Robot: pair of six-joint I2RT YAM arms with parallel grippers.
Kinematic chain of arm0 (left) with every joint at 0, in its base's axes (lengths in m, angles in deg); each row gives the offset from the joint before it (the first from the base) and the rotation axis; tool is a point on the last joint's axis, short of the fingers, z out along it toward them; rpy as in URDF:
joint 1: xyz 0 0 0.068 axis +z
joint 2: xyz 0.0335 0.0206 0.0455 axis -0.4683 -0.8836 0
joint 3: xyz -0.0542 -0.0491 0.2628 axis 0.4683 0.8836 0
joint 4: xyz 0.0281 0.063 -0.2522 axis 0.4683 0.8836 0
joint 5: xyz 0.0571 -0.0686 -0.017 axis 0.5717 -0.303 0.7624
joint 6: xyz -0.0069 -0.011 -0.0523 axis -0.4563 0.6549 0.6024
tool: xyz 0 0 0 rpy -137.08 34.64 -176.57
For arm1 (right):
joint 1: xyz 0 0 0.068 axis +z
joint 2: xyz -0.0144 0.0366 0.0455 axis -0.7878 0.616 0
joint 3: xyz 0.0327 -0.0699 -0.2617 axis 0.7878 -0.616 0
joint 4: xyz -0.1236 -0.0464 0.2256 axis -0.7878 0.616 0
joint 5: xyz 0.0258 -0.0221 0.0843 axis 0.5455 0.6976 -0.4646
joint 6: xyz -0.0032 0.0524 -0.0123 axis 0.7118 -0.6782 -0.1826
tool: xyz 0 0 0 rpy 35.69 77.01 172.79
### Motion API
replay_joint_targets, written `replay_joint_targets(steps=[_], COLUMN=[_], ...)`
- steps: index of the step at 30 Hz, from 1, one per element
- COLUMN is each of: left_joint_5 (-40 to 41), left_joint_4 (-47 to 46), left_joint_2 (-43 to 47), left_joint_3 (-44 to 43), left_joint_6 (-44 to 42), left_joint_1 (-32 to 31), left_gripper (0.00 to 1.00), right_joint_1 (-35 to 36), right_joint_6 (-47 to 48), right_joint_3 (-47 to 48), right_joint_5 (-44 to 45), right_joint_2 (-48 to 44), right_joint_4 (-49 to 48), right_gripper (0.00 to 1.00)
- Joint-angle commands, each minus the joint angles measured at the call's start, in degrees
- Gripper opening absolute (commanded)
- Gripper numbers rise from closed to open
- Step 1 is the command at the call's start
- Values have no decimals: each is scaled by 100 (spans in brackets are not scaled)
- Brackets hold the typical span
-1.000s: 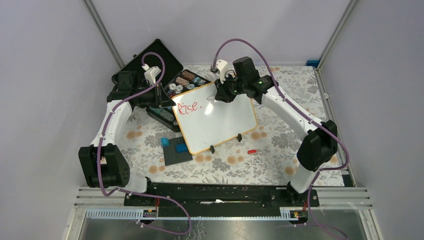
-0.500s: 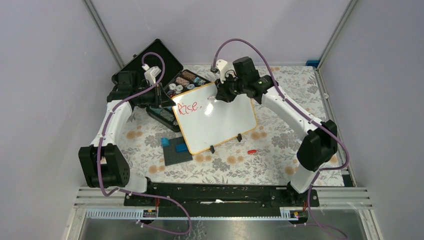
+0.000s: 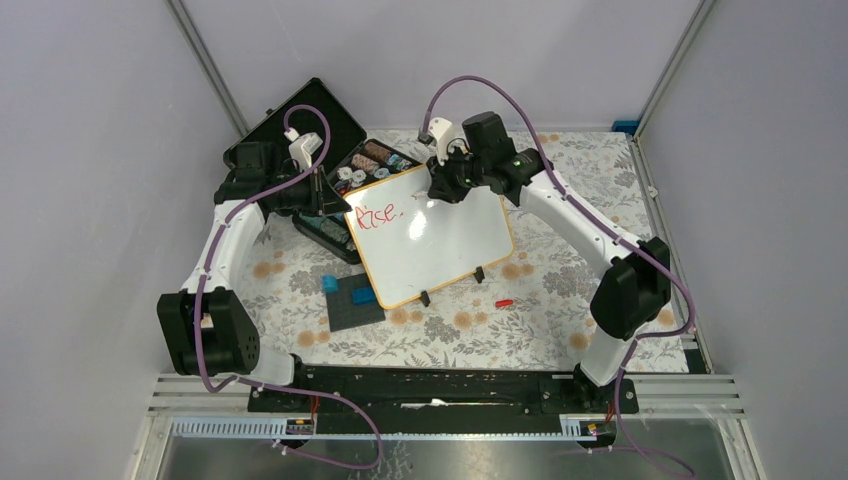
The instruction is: Write a sentence on the whiteboard
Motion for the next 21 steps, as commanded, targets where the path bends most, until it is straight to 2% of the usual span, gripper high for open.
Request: replay_joint_targets(steps=[1,21], left_joint_5=[101,138], left_joint_4=[-149,-149], left_joint_2=[190,202], left_joint_3=[7,4], left_joint_6=[-168,-151], left_joint_1=[-92,-87], left_gripper=[0,0], right_joint_1=[133,107], right_joint_6=[2,179], right_joint_3=[180,-458], right_joint_5=[-6,151], right_joint_2=[131,-285], right_joint_4=[-110,-116], right_gripper=[0,0])
